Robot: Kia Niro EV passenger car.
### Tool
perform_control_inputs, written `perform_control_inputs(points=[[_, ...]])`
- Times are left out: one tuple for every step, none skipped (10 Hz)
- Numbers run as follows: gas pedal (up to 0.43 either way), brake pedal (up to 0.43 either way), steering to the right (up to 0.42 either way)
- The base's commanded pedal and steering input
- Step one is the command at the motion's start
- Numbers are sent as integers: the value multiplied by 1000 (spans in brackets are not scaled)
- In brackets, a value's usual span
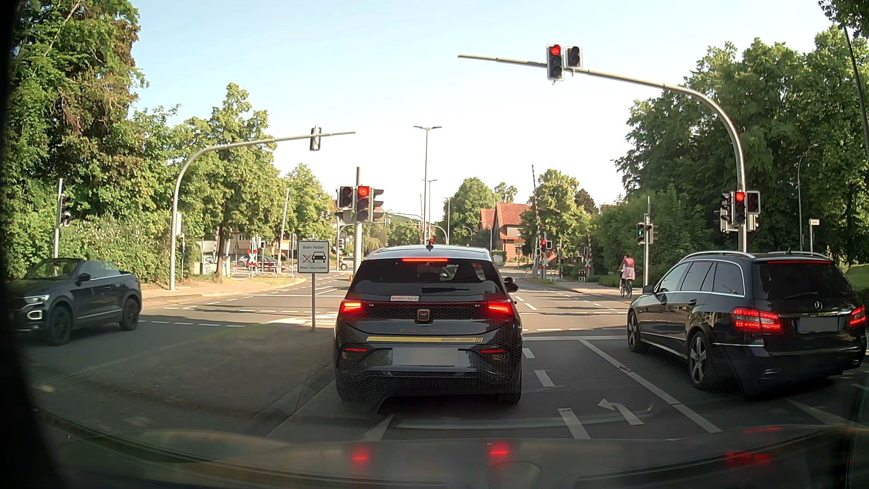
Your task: Follow the waypoints while adhering to traffic rules and regulations
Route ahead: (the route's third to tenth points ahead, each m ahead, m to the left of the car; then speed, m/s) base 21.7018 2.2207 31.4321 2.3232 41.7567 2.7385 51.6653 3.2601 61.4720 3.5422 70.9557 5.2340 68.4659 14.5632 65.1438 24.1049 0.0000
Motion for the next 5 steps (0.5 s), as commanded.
perform_control_inputs(points=[[0, 262, -5], [0, 262, -5], [0, 262, -6], [0, 262, -6], [0, 262, -5]])
